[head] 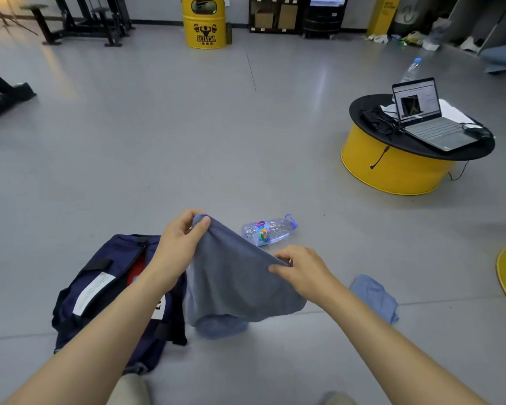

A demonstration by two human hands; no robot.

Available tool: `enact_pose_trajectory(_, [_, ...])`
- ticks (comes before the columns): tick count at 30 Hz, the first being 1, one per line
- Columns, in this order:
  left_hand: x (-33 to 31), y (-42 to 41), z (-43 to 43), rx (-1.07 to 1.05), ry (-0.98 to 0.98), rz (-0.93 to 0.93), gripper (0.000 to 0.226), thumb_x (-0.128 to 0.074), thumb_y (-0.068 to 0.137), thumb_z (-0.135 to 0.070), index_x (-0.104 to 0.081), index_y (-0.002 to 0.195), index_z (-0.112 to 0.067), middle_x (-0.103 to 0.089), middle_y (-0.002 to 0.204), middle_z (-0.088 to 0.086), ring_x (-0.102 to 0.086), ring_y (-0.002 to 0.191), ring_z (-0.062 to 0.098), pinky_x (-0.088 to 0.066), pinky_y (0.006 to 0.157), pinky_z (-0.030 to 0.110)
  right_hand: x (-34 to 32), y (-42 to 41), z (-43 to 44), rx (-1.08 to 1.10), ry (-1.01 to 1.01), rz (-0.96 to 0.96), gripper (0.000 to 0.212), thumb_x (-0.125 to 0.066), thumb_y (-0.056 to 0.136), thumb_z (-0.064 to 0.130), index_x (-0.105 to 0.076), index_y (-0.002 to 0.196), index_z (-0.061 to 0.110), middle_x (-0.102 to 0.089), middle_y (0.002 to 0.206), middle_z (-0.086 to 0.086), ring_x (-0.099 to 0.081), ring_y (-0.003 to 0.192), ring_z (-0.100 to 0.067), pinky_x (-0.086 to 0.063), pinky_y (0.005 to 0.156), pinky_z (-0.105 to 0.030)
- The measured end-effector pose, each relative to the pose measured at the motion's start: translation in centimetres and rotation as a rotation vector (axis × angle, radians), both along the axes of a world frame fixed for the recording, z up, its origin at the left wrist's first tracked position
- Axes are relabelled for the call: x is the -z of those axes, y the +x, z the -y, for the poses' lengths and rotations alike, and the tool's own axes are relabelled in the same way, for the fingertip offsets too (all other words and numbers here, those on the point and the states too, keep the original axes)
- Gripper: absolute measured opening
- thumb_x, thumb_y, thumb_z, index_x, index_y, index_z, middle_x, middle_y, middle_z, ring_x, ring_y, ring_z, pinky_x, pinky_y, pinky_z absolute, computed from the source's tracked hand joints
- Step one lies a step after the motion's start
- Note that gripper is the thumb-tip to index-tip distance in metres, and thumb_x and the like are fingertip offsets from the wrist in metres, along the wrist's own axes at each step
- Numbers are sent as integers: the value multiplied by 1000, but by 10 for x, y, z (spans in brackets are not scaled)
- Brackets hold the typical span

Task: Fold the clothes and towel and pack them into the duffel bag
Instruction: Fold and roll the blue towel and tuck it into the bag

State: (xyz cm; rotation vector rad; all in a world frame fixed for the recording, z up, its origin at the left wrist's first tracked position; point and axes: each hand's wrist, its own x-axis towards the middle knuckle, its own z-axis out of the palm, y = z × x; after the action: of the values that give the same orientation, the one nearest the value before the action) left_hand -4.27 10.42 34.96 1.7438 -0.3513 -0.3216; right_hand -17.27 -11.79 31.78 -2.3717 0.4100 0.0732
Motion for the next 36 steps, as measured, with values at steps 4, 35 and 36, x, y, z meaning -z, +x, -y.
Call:
enact_pose_trajectory(4, [4, 9, -7, -132, -7, 30, 13, -55, 102, -19, -66, 97, -16, -69, 89, -2, -60, 82, 7, -48, 73, 19, 5, -10, 18, 27, -88, -32, 32, -62, 92, 29, -48, 69, 13, -47, 71, 2, -43, 69, -18, -33, 61, -28])
enact_pose_trajectory(35, [-69, 27, -56, 15, 22, 69, 10, -61, 98, -7, -65, 91, -13, -64, 79, 6, -68, 67, 11, -60, 72, 24, -87, -35, 41, 260, 279, 443, 14, -67, 84, 20, -77, 83, 30, -71, 77, -11, -63, 74, -16, -55, 80, -52])
enact_pose_trajectory(36, [-54, 18, -62, 26, 37, 33, 10, -62, 97, -6, -66, 91, -12, -64, 78, 6, -68, 69, 14, -60, 71, 23, -72, -46, 35, 281, 293, 404, 11, -67, 81, 22, -77, 84, 28, -70, 77, -16, -62, 73, -17, -55, 79, -53])
